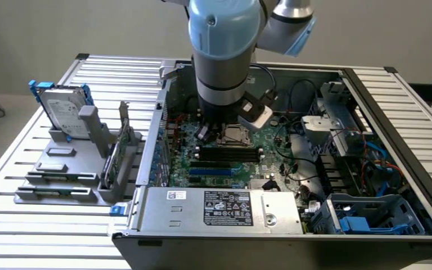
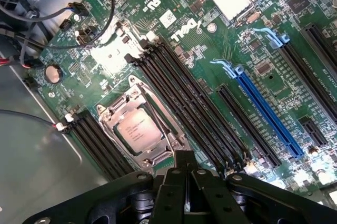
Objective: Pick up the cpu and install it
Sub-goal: 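Install the first cpu locking lever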
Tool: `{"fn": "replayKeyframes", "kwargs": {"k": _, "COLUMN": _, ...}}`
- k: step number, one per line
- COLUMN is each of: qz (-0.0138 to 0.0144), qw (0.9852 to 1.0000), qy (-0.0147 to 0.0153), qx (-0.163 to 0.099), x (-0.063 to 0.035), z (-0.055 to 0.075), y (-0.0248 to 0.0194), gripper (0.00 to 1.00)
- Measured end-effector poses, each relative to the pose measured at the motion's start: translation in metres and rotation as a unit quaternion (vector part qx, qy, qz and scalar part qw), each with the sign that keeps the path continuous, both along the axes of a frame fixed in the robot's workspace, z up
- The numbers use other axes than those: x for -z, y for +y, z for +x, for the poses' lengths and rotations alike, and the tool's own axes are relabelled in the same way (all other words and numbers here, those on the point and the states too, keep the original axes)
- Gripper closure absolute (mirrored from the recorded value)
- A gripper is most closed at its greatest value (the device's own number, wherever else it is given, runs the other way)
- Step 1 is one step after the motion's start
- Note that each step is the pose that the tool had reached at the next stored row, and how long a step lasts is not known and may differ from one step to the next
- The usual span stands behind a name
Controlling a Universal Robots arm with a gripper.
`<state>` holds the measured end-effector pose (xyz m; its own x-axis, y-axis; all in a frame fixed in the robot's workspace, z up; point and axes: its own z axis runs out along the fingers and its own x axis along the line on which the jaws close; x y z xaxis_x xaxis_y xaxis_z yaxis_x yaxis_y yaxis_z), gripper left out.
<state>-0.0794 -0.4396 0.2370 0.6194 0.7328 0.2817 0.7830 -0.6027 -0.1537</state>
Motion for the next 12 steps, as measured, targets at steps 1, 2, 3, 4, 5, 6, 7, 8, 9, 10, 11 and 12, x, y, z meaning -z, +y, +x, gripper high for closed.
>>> {"fn": "replayKeyframes", "kwargs": {"k": 1, "qz": 0.0000, "qw": 1.0000, "qy": 0.0000, "qx": 0.000, "x": 0.0005, "z": -0.0002, "y": 0.0002, "gripper": 0.89}}
{"fn": "replayKeyframes", "kwargs": {"k": 2, "qz": 0.0001, "qw": 1.0000, "qy": 0.0002, "qx": 0.000, "x": 0.0008, "z": -0.0004, "y": 0.0004, "gripper": 0.89}}
{"fn": "replayKeyframes", "kwargs": {"k": 3, "qz": 0.0002, "qw": 1.0000, "qy": 0.0002, "qx": 0.000, "x": 0.0010, "z": -0.0007, "y": 0.0005, "gripper": 0.89}}
{"fn": "replayKeyframes", "kwargs": {"k": 4, "qz": 0.0004, "qw": 1.0000, "qy": 0.0003, "qx": 0.000, "x": 0.0015, "z": -0.0012, "y": 0.0006, "gripper": 0.89}}
{"fn": "replayKeyframes", "kwargs": {"k": 5, "qz": 0.0004, "qw": 1.0000, "qy": 0.0004, "qx": 0.000, "x": 0.0018, "z": -0.0016, "y": 0.0008, "gripper": 0.89}}
{"fn": "replayKeyframes", "kwargs": {"k": 6, "qz": 0.0004, "qw": 1.0000, "qy": 0.0005, "qx": 0.000, "x": 0.0022, "z": -0.0022, "y": 0.0010, "gripper": 0.89}}
{"fn": "replayKeyframes", "kwargs": {"k": 7, "qz": 0.0004, "qw": 1.0000, "qy": 0.0006, "qx": 0.000, "x": 0.0026, "z": -0.0029, "y": 0.0013, "gripper": 0.89}}
{"fn": "replayKeyframes", "kwargs": {"k": 8, "qz": 0.0006, "qw": 1.0000, "qy": 0.0006, "qx": 0.000, "x": 0.0031, "z": -0.0036, "y": 0.0015, "gripper": 0.89}}
{"fn": "replayKeyframes", "kwargs": {"k": 9, "qz": 0.0005, "qw": 1.0000, "qy": 0.0006, "qx": 0.000, "x": 0.0038, "z": -0.0046, "y": 0.0019, "gripper": 0.89}}
{"fn": "replayKeyframes", "kwargs": {"k": 10, "qz": 0.0006, "qw": 1.0000, "qy": 0.0006, "qx": 0.000, "x": 0.0046, "z": -0.0057, "y": 0.0023, "gripper": 0.89}}
{"fn": "replayKeyframes", "kwargs": {"k": 11, "qz": 0.0006, "qw": 1.0000, "qy": 0.0006, "qx": 0.000, "x": 0.0056, "z": -0.0066, "y": 0.0027, "gripper": 0.89}}
{"fn": "replayKeyframes", "kwargs": {"k": 12, "qz": 0.0005, "qw": 1.0000, "qy": 0.0007, "qx": 0.000, "x": 0.0064, "z": -0.0075, "y": 0.0031, "gripper": 0.89}}
